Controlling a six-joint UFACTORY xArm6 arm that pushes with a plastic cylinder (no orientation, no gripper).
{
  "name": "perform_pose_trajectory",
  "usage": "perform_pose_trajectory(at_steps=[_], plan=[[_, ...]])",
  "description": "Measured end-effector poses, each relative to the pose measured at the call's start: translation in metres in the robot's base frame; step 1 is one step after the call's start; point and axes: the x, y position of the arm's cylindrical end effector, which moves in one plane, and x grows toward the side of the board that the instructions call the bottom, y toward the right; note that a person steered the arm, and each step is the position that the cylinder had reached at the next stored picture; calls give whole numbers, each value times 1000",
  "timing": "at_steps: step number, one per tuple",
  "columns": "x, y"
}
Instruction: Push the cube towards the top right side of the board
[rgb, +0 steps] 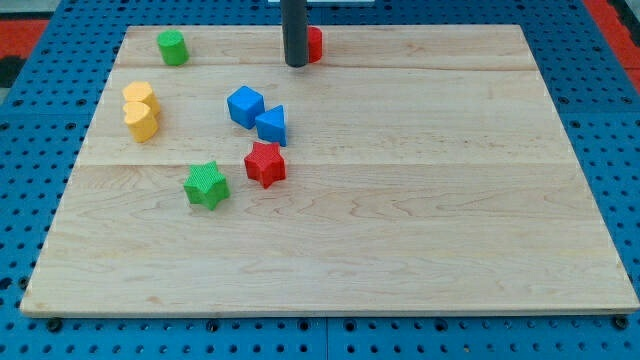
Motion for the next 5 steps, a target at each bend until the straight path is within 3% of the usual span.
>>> perform_pose_trajectory(at_steps=[2, 3, 4, 5], plan=[[40, -110], [65, -135], [98, -72], [100, 15]])
